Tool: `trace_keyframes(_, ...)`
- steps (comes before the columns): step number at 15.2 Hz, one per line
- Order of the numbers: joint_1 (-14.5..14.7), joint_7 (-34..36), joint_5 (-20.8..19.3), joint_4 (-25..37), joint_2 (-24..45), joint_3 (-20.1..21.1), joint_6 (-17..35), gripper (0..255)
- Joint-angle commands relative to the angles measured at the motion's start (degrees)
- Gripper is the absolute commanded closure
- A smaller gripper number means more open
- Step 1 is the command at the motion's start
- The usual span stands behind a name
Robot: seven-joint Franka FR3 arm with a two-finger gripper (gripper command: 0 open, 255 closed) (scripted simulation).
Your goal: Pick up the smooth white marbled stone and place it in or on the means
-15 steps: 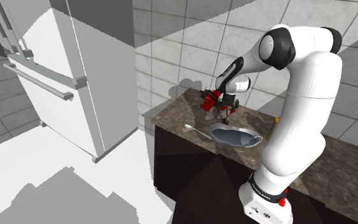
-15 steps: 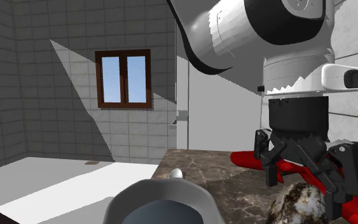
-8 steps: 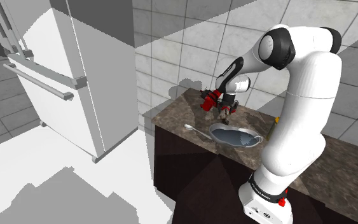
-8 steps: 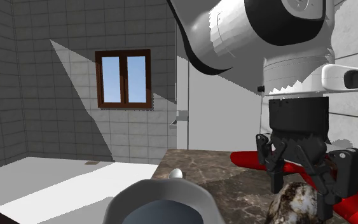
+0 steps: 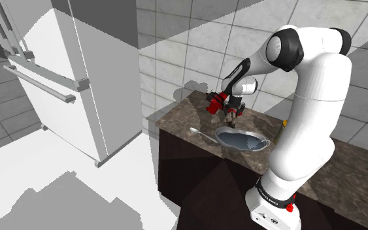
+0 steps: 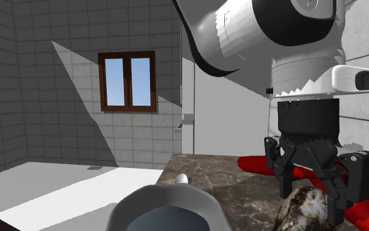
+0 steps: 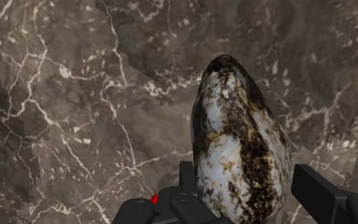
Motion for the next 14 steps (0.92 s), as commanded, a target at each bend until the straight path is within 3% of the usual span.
trace_keyframes(1,0.02,0.03,-0.03,-0.06,0.11,0.01,-0.22,255)
trace_keyframes(14,1.7,3.07,-5.19,1.55,-8.13,-2.05,-9.37,255)
